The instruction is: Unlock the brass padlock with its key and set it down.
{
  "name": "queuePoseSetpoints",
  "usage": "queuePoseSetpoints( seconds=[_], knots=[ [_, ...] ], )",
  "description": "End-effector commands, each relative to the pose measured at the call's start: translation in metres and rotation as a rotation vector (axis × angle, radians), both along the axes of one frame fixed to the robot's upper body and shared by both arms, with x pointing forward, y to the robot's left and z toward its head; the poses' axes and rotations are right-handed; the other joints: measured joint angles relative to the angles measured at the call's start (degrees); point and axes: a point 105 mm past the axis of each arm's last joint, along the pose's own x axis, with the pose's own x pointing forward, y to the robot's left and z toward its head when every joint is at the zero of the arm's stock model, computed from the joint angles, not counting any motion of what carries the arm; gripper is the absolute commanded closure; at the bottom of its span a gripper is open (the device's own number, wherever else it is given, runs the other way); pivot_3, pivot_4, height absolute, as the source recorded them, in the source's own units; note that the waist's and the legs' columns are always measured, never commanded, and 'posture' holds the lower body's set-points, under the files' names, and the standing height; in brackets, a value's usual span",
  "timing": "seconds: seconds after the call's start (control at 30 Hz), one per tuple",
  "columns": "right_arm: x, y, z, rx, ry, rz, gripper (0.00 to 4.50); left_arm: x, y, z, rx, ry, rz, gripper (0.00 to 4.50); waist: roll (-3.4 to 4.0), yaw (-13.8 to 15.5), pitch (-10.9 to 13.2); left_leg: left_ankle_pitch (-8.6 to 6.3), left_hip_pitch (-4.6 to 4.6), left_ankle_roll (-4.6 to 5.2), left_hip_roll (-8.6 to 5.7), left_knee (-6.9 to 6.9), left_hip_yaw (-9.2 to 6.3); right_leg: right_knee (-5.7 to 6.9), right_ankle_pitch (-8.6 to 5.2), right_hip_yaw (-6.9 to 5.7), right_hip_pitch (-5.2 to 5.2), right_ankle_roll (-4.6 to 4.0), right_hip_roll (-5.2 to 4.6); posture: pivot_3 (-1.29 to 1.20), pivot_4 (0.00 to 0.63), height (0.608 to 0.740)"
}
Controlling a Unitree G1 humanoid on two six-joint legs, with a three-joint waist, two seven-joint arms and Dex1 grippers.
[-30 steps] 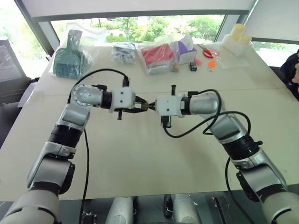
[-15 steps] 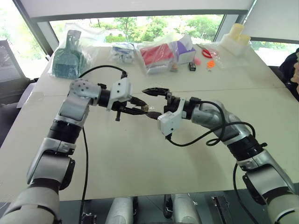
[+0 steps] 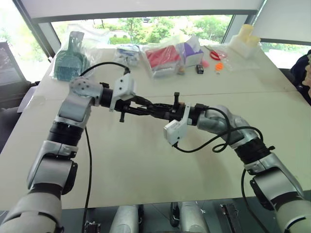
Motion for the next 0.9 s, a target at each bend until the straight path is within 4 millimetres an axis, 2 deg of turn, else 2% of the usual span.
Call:
queuePoseSetpoints(
  seconds=[0.03,0.2,0.27,0.47,0.77,0.83,0.9],
  knots=[
    [-0.001,0.003,0.028,0.082,-0.065,0.023,4.33,-0.004,-0.003,0.005,0.025,-0.041,-0.029,3.74,0.0,0.05,0.0,0.0,0.0,0.0,0.0,0.0,0.01,0.0,0.0,0.0,0.0,0.0,0.0,0.0,0.15,0.74],
    [0.001,0.001,0.026,0.075,-0.059,0.017,4.35,-0.009,-0.002,0.005,0.028,-0.009,-0.052,3.74,0.0,0.03,0.0,0.0,0.0,0.0,0.0,0.0,0.01,0.0,0.0,0.0,0.01,0.0,0.0,0.0,0.15,0.74],
    [0.001,0.001,0.025,0.076,-0.051,0.013,4.36,-0.011,0.0,0.005,0.028,0.007,-0.054,2.68,0.0,-0.02,0.0,0.01,0.0,-0.01,0.0,0.0,0.01,0.0,0.0,0.0,0.0,0.0,0.0,0.0,0.15,0.74],
    [0.004,-0.001,0.024,0.078,-0.033,-0.003,4.36,-0.013,0.005,0.011,0.01,0.022,-0.048,0.03,0.0,0.02,0.0,0.01,0.01,-0.01,0.0,0.0,0.01,0.01,0.0,0.02,0.01,0.0,0.0,0.0,0.15,0.74],
    [0.004,-0.003,0.02,0.076,-0.016,-0.013,4.36,-0.004,0.017,0.034,-0.064,-0.033,0.044,0.03,0.0,0.01,0.0,0.0,0.01,0.0,0.0,0.0,-0.11,0.01,0.0,0.03,0.0,0.0,0.0,0.0,0.15,0.74],
    [0.004,-0.003,0.019,0.074,-0.013,-0.014,4.36,-0.004,0.018,0.035,-0.065,-0.041,0.051,0.57,0.0,-0.03,0.0,0.0,0.02,-0.01,0.0,0.0,-0.12,0.01,0.0,0.03,0.0,0.0,0.0,0.0,0.15,0.74],
    [0.004,-0.003,0.019,0.072,-0.011,-0.014,4.36,-0.004,0.019,0.037,-0.071,-0.046,0.054,1.33,0.0,0.03,0.0,0.01,0.02,-0.01,0.0,0.0,-0.12,0.02,0.0,0.03,0.0,0.0,0.0,0.0,0.15,0.74]
  ],
)
